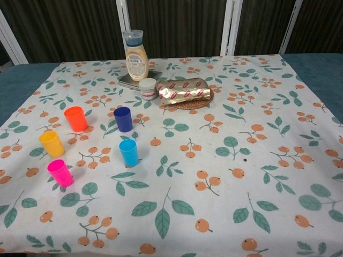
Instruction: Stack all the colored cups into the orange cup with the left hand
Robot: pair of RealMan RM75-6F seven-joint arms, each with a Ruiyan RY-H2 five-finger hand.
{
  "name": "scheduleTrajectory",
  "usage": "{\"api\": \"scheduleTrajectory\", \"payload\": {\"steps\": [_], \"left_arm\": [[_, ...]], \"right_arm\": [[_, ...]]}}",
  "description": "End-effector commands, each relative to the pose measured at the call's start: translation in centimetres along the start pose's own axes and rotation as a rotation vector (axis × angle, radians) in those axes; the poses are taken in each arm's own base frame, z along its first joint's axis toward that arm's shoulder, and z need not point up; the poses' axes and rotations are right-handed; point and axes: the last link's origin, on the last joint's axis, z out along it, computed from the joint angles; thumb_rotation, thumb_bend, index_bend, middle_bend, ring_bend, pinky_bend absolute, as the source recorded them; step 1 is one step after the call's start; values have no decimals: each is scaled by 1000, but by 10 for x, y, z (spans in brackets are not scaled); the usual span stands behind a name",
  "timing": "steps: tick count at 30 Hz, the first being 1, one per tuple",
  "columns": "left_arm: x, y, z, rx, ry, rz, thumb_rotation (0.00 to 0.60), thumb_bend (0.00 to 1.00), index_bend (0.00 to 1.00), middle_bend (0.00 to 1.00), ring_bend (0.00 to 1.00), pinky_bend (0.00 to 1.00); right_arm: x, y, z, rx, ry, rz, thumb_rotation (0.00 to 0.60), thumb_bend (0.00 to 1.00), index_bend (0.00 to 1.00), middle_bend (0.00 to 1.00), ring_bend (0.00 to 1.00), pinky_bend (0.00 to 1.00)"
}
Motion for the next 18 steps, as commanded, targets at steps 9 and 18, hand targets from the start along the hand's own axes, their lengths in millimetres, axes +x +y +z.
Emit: {"api": "scheduleTrajectory", "payload": {"steps": [9, 18], "left_arm": [[-7, 13, 25, -29, 33, -57, 600, 397, 5, 272, 313, 531], [-36, 111, 169, -84, -68, -126, 600, 397, 119, 1000, 1000, 1000]], "right_arm": [[1, 0, 2, -2, 6, 10, 600, 185, 0, 0, 0, 0], [-4, -2, 9, -15, -11, -1, 600, 185, 0, 0, 0, 0]]}}
